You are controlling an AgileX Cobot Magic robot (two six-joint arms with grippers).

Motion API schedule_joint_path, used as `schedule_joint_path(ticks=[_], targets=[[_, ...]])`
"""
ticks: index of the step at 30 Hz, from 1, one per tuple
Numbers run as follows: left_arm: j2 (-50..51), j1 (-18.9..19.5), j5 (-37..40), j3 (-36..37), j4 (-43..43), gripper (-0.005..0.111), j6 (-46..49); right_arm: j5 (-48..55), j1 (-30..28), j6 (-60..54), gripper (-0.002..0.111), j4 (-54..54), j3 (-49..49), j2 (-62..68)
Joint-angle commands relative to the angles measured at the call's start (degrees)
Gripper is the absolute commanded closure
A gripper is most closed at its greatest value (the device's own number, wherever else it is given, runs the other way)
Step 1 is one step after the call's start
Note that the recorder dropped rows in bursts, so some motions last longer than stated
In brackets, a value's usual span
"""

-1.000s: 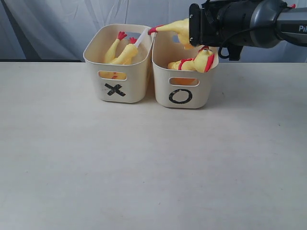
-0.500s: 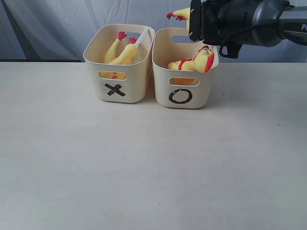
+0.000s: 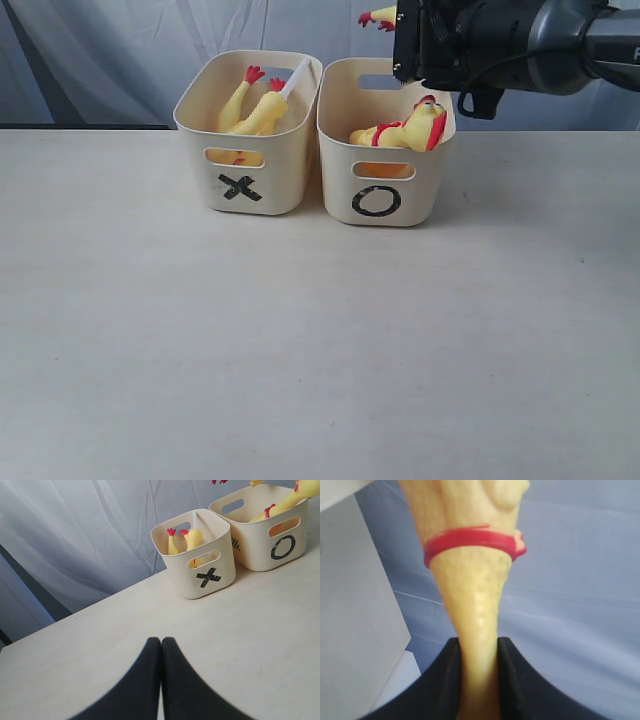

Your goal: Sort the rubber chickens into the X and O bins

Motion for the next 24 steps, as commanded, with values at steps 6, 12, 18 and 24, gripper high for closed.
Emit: schedule_joint_path(ticks=[6, 12, 18, 24], targets=[[-0.4, -0.2, -0.3, 0.2, -0.4, 0.107, -0.4, 3.1, 4.4, 0.4, 0.109, 0.0, -0.5, -3.0], [-0.4, -0.2, -0.3, 0.2, -0.4, 0.107, -0.4, 6.1, 7.6, -7.3, 0.109, 10.0, -0.5, -6.4], [-0.4, -0.2, -0.3, 0.2, -0.2, 0.107, -0.4, 7.9, 9.6, -10.3, 0.109, 13.5, -0.5, -8.4], [-0.4, -0.2, -0.3, 0.2, -0.1, 0.107, -0.4, 8.6, 9.7, -14.5, 0.109, 14.6, -0.5, -8.4]])
